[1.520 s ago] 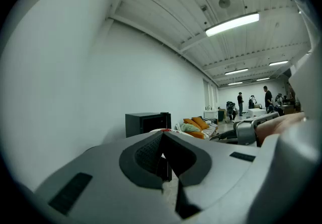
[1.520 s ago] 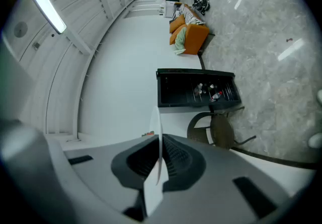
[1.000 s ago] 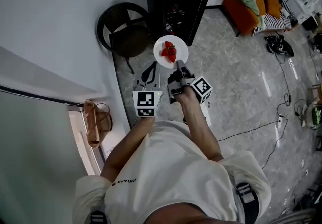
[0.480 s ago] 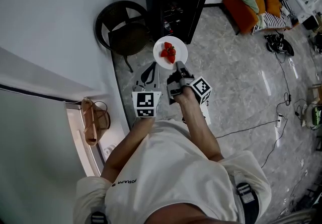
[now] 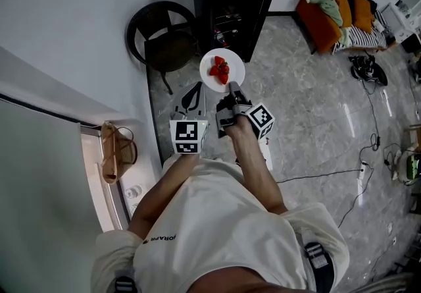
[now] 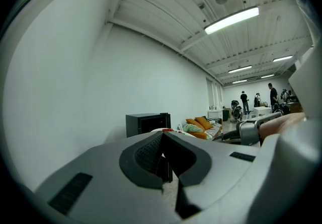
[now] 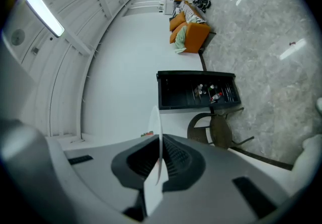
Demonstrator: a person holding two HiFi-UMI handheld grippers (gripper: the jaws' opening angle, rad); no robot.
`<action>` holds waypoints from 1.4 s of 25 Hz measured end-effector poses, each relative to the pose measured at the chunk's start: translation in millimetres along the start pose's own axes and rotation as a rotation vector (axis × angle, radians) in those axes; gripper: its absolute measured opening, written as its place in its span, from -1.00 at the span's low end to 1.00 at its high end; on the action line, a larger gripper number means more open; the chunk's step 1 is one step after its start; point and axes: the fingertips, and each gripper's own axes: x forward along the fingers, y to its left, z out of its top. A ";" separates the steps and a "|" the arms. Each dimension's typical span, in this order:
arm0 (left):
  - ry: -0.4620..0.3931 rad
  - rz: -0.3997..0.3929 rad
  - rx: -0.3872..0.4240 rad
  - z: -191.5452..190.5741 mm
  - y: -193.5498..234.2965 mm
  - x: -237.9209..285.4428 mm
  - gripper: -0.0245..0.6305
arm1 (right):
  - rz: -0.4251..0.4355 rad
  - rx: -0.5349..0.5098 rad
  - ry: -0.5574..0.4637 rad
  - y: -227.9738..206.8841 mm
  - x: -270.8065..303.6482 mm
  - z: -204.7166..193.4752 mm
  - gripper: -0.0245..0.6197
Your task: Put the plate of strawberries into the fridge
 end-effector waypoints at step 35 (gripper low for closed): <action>0.060 -0.069 -0.034 -6.4 53.8 255.0 -0.92 | -0.077 -0.016 -0.053 -11.7 214.8 112.6 -0.86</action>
